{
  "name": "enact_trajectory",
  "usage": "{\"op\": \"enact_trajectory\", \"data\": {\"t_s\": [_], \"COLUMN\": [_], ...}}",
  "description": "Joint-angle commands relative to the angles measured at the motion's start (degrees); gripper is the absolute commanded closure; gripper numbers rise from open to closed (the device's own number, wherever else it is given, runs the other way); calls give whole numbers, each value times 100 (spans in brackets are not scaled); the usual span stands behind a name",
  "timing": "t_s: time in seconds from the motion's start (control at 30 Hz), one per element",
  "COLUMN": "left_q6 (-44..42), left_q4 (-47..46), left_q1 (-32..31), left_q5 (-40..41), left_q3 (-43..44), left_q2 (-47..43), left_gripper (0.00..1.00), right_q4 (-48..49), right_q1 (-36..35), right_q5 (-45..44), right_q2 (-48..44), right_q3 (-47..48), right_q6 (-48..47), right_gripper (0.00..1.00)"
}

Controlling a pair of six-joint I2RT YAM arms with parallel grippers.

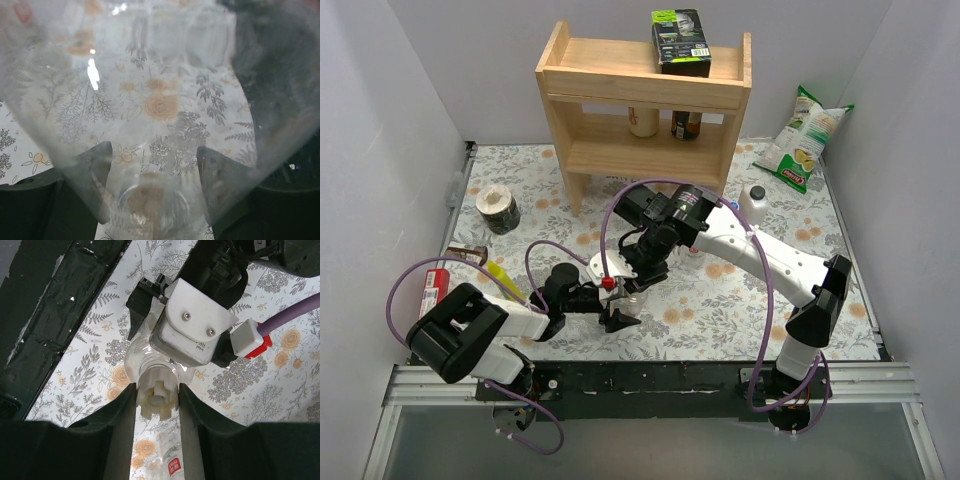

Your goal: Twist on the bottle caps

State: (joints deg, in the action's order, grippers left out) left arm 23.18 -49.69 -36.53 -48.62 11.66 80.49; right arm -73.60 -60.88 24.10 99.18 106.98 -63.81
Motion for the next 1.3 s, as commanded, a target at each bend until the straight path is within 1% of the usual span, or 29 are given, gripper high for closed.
{"op": "enact_trajectory", "data": {"t_s": [0.0,0.17,0.3,0.4,0.43,0.5,0.6,0.63,0.67,0.73,0.8,0.87,0.9,0.97,1.0,1.03,1.07,1.1,1.13,1.2,1.27], "left_q6": [-41,-24,-6,-15,-15,-24,-50,-50,-68,-77,-86,-51,89,326,589,748,880,1108,1293,1574,1830], "left_q4": [-216,-339,-392,-366,-331,-287,-234,-217,-199,-146,-120,-41,-32,38,82,230,354,512,644,706,803], "left_q1": [6,6,6,6,6,15,6,6,6,6,6,6,6,23,24,32,41,41,41,41,32], "left_q5": [11,63,133,142,134,107,72,63,55,46,37,54,81,116,107,64,28,-7,-24,-16,-7], "left_q3": [82,47,3,12,20,55,82,82,91,108,117,144,187,249,336,389,468,582,609,618,627], "left_q2": [-86,-112,-104,-77,-68,-42,-7,2,11,19,20,37,37,-50,-112,-164,-356,-463,-560,-849,-1008], "left_gripper": [100,100,100,100,100,100,100,100,100,100,100,100,100,100,100,100,100,100,100,100,100], "right_q4": [-146,-137,-128,-128,-128,-119,-119,-128,-128,-110,-41,74,161,460,635,811,1065,1154,1251,1331,1567], "right_q1": [-108,-126,-126,-126,-117,-117,-117,-126,-117,-117,-91,-21,154,488,994,1304,1603,2076,2228,2344,2353], "right_q5": [-229,-388,-485,-511,-520,-529,-573,-582,-573,-573,-564,-459,-372,111,356,994,1383,1744,2348,2669,3047], "right_q2": [163,278,339,287,278,269,295,269,260,181,59,-56,-169,-310,-355,-381,-364,-312,-268,-180,-153], "right_q3": [33,51,7,-2,25,200,437,473,499,499,404,298,245,200,201,235,305,384,455,613,500], "right_q6": [131,272,562,616,624,738,905,923,949,958,1002,1124,1230,1730,2010,2718,2960,3206,3356,3367,3445], "right_gripper": [81,79,76,68,63,59,49,43,32,20,14,11,10,6,4,2,2,2,2,2,2]}}
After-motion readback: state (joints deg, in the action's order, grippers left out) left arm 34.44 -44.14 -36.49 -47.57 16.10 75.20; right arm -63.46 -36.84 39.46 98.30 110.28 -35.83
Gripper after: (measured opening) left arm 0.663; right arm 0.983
